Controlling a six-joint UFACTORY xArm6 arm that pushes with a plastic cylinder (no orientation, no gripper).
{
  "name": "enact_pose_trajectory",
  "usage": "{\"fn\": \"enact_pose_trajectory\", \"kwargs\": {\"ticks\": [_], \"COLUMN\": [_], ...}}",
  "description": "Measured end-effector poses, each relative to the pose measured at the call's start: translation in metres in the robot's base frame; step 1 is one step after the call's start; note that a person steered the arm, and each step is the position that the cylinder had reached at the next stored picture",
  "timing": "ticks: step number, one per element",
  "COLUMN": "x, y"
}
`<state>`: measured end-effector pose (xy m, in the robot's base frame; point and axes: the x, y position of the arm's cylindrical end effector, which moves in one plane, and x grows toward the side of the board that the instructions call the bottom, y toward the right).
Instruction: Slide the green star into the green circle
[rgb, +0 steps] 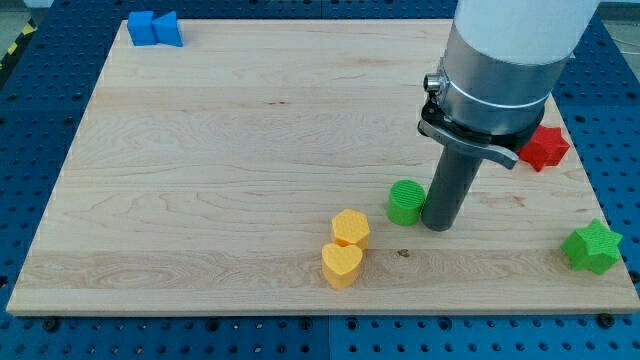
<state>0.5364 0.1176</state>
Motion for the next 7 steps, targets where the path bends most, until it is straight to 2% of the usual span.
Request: {"fn": "enact_pose_trajectory", "kwargs": {"ticks": [1,3,4,6,7], "x": [0.007,0.060,0.073,0.079,0.058], "y": [0.021,0.059,0.109,0.218,0.227]}}
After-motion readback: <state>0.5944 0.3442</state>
